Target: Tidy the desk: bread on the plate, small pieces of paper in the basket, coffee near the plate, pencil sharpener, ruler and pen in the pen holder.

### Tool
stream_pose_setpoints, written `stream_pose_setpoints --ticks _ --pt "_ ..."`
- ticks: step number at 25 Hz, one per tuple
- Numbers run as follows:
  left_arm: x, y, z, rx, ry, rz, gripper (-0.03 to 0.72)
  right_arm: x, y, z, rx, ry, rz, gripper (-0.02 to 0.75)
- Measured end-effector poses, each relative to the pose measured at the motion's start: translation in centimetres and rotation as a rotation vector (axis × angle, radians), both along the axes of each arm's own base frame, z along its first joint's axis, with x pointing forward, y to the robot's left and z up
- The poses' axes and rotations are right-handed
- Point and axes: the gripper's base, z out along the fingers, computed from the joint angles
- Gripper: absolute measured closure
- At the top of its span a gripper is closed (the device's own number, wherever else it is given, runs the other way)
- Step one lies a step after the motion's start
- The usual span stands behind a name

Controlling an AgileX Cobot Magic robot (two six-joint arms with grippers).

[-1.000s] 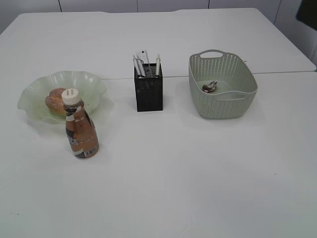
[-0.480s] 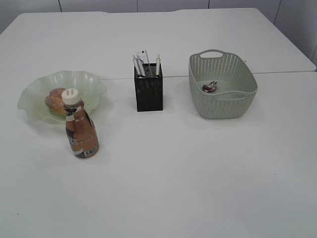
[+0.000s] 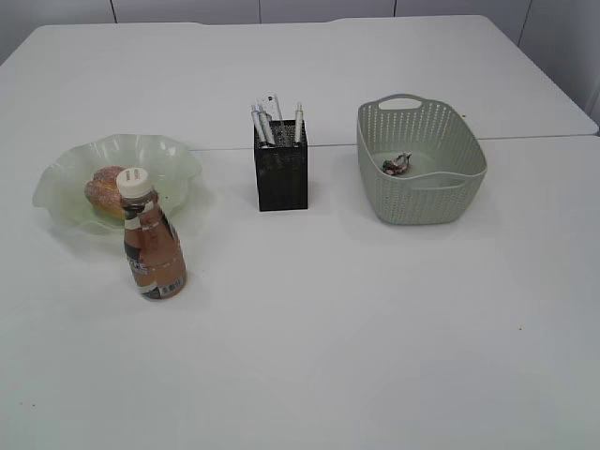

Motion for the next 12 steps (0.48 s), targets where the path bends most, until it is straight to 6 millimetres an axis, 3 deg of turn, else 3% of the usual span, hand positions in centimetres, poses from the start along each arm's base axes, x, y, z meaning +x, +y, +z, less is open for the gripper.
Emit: stream_pose_setpoints --ticks 6,12 --pt "0.0 0.0 0.0 0.0 0.0 0.0 0.447 -4.4 -1.4 -1.1 0.005 0.004 -0.034 0.384" --pt "0.0 0.0 0.0 0.0 0.0 0.0 0.448 -6.9 -1.9 -2.5 0.038 0.062 -0.037 0.385"
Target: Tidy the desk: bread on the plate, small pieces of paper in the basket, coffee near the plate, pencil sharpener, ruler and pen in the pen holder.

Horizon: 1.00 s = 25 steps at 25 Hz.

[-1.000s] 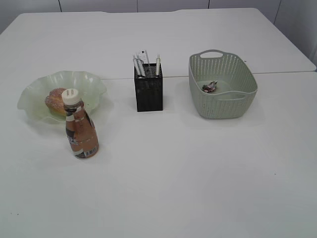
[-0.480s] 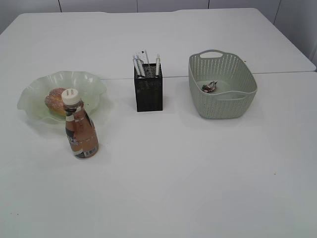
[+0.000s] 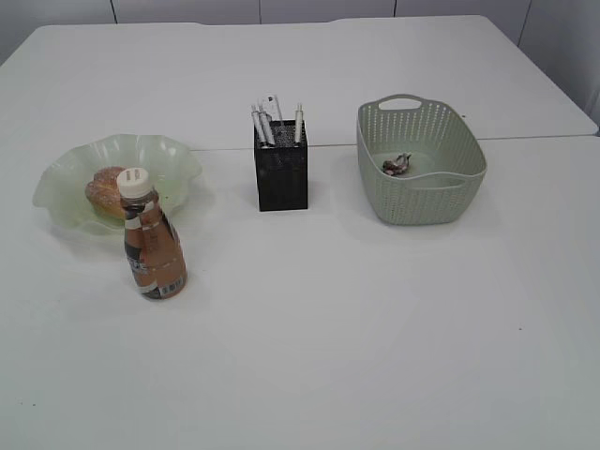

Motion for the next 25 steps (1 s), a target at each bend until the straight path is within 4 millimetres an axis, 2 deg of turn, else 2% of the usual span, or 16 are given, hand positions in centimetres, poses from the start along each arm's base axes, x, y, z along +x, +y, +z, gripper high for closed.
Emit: stream_pose_setpoints --ticks 3,9,25 --pt "0.0 0.0 0.0 0.0 0.0 0.0 0.448 -0.4 0.0 -0.6 0.012 0.018 0.007 0.386" --pt "0.0 0.0 0.0 0.0 -0.002 0.0 0.447 0.2 0.6 -3.0 0.041 0.095 0.042 0.386" --pt "0.0 0.0 0.0 0.0 -0.002 0.0 0.447 0.5 1.1 -4.1 0.003 0.142 0.106 0.386"
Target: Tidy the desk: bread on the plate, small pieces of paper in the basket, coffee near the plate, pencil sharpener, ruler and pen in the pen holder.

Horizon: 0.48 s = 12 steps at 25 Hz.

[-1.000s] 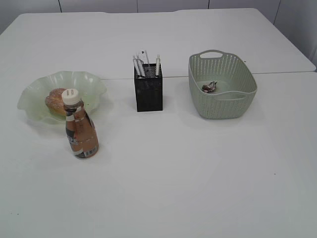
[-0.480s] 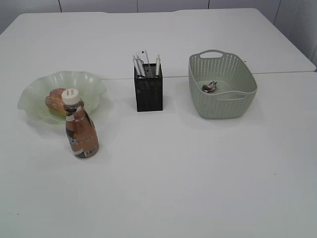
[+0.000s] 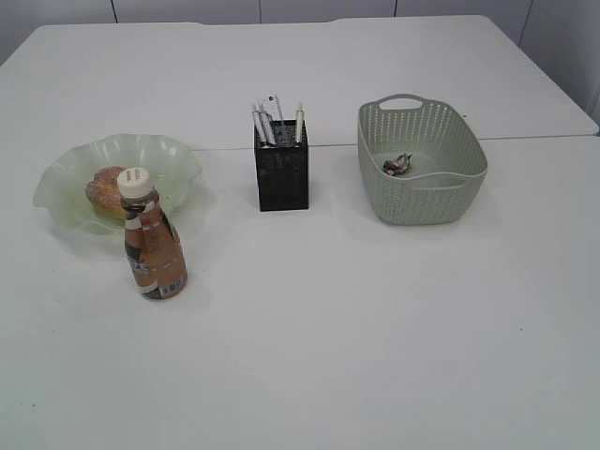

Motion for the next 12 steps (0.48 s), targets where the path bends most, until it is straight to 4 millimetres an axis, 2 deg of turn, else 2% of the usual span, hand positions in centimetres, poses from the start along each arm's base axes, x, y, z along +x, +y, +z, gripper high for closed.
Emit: stream_pose_setpoints --ticks 12 --pt "0.08 0.51 -0.01 0.068 -0.01 0.023 0.447 0.02 0.0 -0.05 -0.003 0.002 0.006 0.386"
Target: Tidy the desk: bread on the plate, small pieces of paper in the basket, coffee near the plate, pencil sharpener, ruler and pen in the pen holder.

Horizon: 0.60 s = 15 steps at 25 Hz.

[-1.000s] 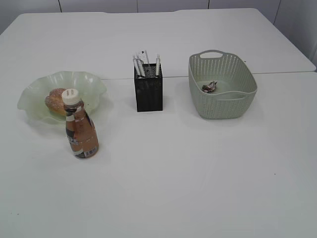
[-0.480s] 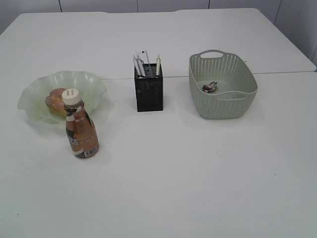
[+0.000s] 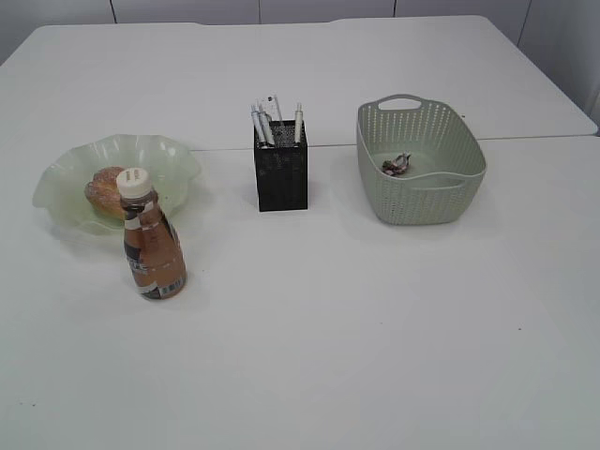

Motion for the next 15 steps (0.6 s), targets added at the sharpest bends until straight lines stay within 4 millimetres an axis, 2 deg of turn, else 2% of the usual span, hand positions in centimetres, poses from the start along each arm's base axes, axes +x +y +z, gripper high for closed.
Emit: stream_pose_setpoints --ticks 15 --pt "-0.01 -0.07 0.0 0.006 -0.001 0.035 0.448 -0.1 0.12 0.0 -0.001 0.0 -0.131 0.386"
